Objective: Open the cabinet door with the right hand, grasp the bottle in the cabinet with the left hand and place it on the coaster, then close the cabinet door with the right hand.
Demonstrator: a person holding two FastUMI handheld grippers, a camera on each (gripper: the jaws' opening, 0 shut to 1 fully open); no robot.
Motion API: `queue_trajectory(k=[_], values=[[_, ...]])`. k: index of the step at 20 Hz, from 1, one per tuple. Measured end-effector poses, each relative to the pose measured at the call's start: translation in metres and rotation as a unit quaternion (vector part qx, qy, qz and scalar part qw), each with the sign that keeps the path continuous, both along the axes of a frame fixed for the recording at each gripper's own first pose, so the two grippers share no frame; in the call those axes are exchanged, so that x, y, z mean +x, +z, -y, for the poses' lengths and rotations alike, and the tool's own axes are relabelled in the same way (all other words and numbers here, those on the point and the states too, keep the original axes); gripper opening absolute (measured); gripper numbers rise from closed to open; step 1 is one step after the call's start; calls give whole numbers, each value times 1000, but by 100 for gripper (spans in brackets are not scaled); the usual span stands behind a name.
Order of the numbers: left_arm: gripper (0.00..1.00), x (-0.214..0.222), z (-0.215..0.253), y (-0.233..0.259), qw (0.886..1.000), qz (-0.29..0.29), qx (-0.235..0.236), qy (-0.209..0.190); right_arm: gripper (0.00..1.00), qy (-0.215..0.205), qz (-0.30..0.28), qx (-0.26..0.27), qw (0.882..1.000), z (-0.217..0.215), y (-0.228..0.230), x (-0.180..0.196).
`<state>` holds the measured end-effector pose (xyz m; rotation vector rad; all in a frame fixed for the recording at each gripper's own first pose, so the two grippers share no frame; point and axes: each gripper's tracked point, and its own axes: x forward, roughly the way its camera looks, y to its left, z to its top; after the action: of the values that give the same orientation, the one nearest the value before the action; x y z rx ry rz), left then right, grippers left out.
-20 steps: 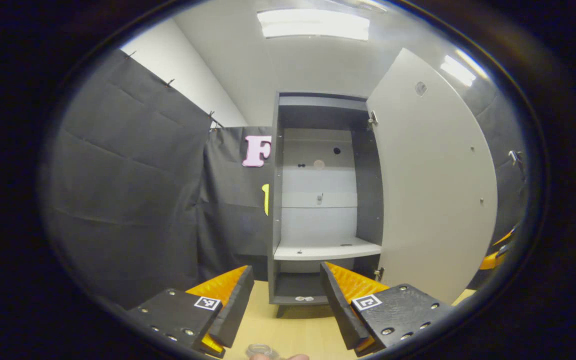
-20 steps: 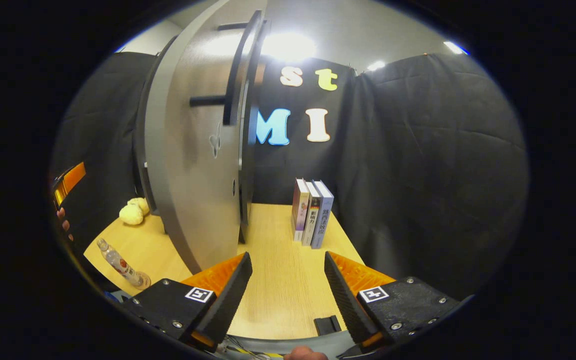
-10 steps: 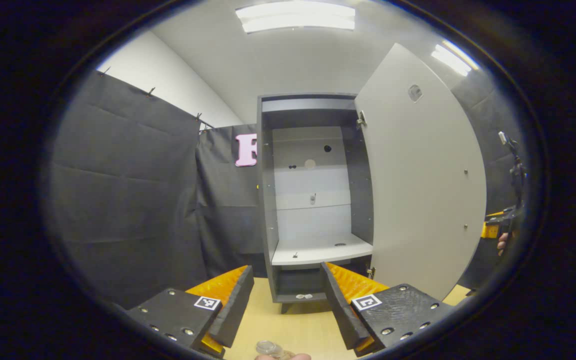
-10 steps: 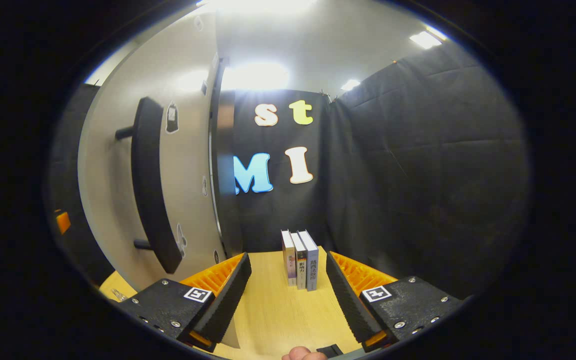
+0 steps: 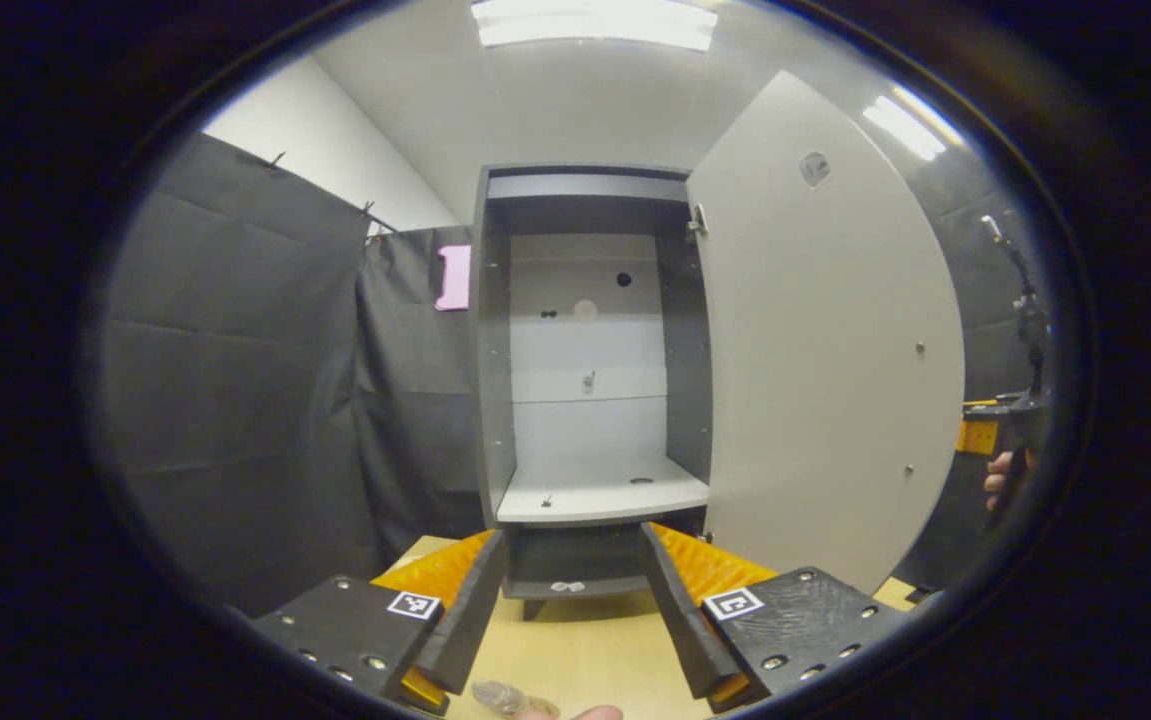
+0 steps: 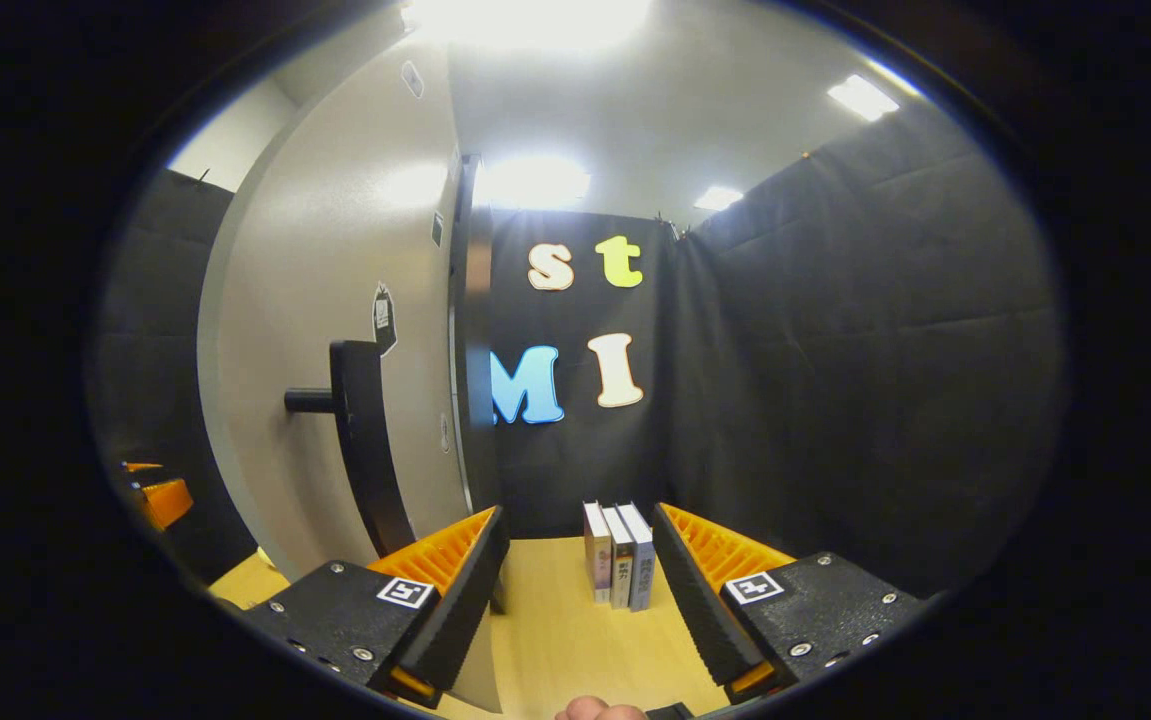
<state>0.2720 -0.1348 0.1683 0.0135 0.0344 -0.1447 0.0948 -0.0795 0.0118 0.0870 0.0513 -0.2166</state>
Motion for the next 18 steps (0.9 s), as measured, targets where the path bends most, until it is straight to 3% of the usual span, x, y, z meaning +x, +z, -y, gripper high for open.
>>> queue_trajectory(k=[4,12,16,18], values=[[80,13,1,4,1000,14,-7,-24,90,14,7,-25,1000,-37,10,-1],[78,26,-36,-2,1000,6,-20,-8,91,49,18,-17,998,-143,11,19],[78,29,-41,-3,999,9,-28,-24,87,59,24,-13,998,-179,12,35],[78,31,-39,-2,999,14,-35,-35,90,66,29,-13,997,-200,13,47]])
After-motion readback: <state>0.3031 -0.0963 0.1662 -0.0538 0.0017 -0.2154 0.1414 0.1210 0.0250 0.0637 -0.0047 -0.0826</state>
